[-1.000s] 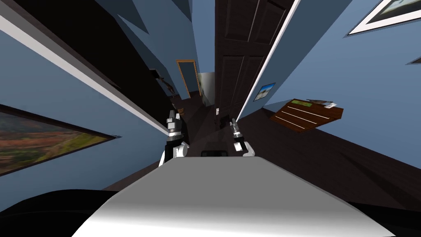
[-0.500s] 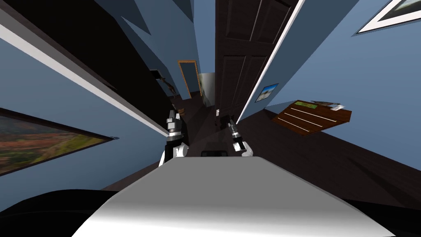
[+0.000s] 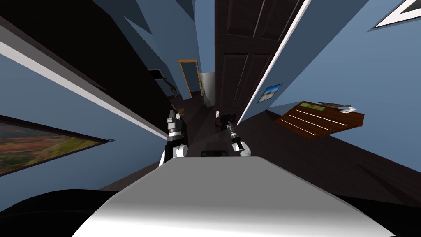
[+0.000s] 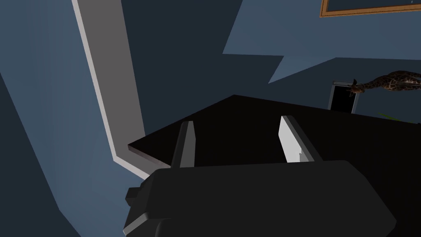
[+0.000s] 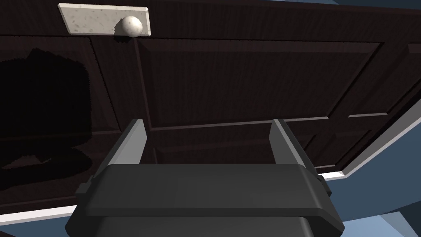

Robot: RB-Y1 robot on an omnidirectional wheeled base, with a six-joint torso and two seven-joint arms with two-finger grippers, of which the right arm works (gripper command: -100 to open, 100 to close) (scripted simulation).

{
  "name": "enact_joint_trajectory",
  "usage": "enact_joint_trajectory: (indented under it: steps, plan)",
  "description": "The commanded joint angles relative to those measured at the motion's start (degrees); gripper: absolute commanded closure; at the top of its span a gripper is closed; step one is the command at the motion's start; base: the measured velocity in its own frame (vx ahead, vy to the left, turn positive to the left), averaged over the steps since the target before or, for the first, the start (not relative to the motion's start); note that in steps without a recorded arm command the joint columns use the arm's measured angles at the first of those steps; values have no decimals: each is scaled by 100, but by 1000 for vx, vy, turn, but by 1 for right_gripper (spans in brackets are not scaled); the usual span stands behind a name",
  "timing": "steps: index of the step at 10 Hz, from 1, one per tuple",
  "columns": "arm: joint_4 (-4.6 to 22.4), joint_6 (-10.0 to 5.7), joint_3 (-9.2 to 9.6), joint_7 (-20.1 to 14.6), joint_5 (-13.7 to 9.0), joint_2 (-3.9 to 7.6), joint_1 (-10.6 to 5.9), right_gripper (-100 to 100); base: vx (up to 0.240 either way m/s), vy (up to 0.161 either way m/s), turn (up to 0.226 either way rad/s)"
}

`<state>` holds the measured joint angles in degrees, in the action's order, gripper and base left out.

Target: Push the door open

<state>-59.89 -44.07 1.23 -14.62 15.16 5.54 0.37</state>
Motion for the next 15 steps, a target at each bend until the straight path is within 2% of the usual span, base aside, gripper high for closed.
enact_joint_trajectory:
  steps: [1,10,15]
  plan:
    - [225,-48,29,-64,53,13,-83,-100,91,-54,51]
    - [1520,-330,127,-287,286,-4,-619,-100,88,-46,38]
    - [2043,-444,166,-377,379,-21,-836,-100,82,-38,28]
